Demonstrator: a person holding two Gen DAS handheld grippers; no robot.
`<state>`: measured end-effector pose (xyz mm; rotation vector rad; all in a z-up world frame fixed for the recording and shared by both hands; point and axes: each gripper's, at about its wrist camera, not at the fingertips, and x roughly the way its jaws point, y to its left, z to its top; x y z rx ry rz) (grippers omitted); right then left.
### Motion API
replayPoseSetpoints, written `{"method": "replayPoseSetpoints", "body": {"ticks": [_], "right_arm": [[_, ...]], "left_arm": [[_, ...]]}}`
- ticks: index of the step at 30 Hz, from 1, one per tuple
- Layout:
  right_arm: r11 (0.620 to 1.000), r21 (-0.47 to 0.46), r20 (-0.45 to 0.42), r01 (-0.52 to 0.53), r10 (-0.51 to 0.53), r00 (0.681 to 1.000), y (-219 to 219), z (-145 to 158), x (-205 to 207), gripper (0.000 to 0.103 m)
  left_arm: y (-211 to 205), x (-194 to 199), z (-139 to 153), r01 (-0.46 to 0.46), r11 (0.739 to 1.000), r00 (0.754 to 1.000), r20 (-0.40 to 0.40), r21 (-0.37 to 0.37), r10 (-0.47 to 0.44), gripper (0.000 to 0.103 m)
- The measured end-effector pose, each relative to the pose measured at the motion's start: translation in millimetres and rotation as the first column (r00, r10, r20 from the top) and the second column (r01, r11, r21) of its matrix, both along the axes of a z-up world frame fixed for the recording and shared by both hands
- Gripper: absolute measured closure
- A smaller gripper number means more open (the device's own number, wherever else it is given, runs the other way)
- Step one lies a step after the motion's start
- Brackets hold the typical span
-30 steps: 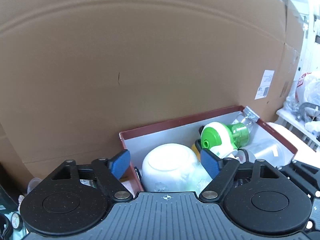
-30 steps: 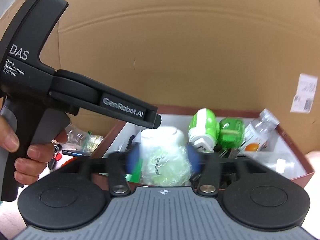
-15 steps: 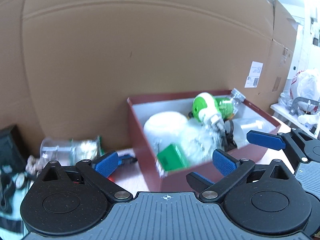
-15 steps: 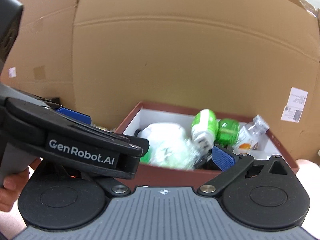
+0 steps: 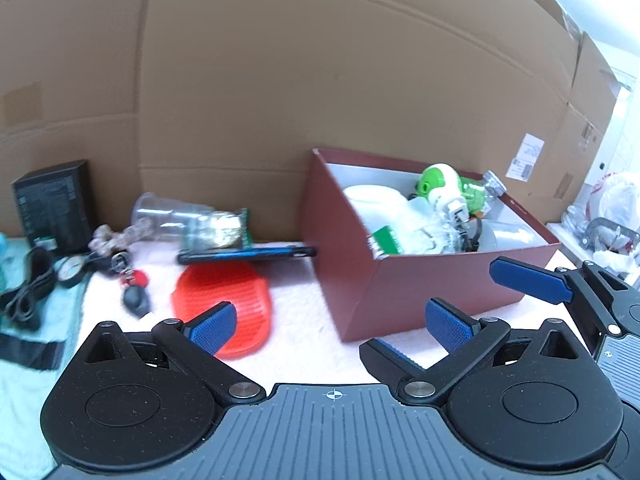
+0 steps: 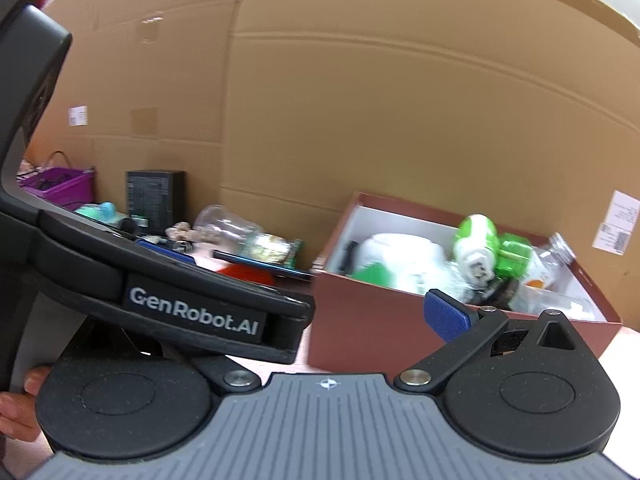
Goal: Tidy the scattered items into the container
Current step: 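Move both tools back from the box to the orange brush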
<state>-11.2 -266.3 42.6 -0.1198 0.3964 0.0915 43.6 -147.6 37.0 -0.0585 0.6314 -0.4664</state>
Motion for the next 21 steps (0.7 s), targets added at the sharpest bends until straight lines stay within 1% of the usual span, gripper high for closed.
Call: {"method": "replayPoseSetpoints", "body": {"ticks": [4,10,14,18,21], "right_arm": [[0.999,0.001,0.004,-0.044,0.044,0.999,20.4,2.5,-10.2,0.0],[0.993,0.012,-0.008,-0.119,0.119,0.993,55.9,-2.8,-20.5,0.0],[0.99,0.031,-0.034,-0.14,0.141,0.989,75.3,-13.0,-15.8,0.0],[0.99,0.045,-0.069,-0.132,0.135,0.989,85.4,-23.4,-1.7,0.0],[0.992,0.051,-0.093,-0.118,0.122,0.988,87.0,-30.3,8.8,0.0]], "left_arm": [[21.6,-14.2,0.3,-0.028,1.0,1.0,0.007,-0.006,0.029,0.0],[58.1,-29.2,-8.5,-0.08,0.997,0.996,0.037,0.016,0.079,0.0],[78.4,-24.7,-19.9,-0.1,0.995,0.995,0.027,0.027,0.099,0.0],[88.1,-12.7,-28.1,-0.094,0.995,0.995,0.029,0.04,0.093,0.0],[89.9,0.2,-31.3,-0.075,0.997,0.997,0.021,0.031,0.074,0.0]]}}
